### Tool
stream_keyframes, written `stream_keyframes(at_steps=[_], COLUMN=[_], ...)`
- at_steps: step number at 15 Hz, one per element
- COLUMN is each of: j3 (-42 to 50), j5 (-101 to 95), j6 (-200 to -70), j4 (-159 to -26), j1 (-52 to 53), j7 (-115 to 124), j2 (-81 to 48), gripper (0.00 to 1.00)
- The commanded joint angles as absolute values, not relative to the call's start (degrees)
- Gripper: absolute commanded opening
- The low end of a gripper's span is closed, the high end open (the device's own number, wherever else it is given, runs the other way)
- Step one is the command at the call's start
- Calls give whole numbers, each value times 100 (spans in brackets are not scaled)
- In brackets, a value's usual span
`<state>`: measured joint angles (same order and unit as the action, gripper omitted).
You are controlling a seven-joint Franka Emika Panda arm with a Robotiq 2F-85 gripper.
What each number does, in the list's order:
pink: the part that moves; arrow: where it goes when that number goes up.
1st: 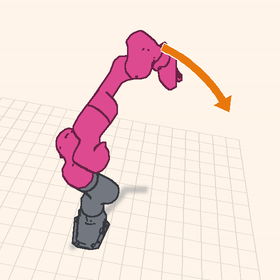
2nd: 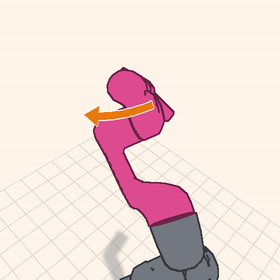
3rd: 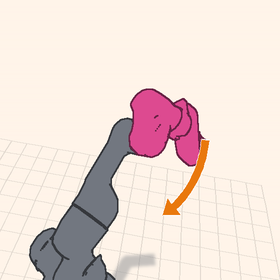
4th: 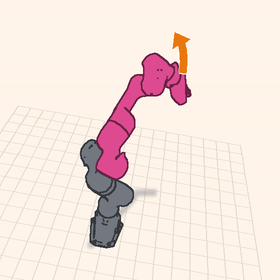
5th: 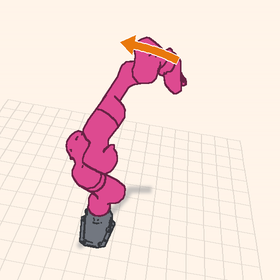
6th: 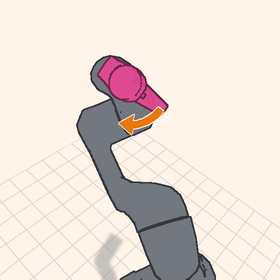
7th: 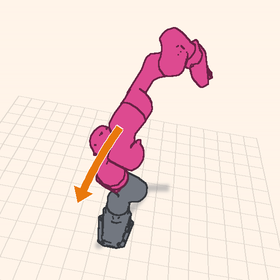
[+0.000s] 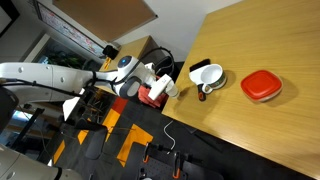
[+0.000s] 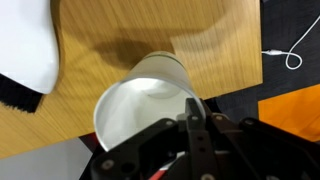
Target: Move the white cup to the left corner of the table
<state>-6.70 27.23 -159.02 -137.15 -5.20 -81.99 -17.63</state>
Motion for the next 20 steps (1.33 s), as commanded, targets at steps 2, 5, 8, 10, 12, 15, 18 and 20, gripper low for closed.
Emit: stream_keyframes(at_steps=[2,5,8,10,12,15,18,20], j3=[-917,-1003,-1128,-1282,-1624,-2303,-2409,-2052], j5=[2250,1861,1561,1463,1568,1901,2283,2375], j6=[-16522,-16804,-16899,-16898,-16832,-16554,-15993,-15761], j4=[-13669,-13649,-13650,-13710,-13837,-14026,-14205,-14356], j1=[-740,-875,-1056,-1213,-1502,-2033,-2077,-1766], j7=[-8156,-8026,-7966,-7983,-8101,-8254,-8011,-7806], j2=[-2129,-2339,-2454,-2402,-2198,-1771,-1093,-576], gripper=[1,1,28,34,49,73,94,100])
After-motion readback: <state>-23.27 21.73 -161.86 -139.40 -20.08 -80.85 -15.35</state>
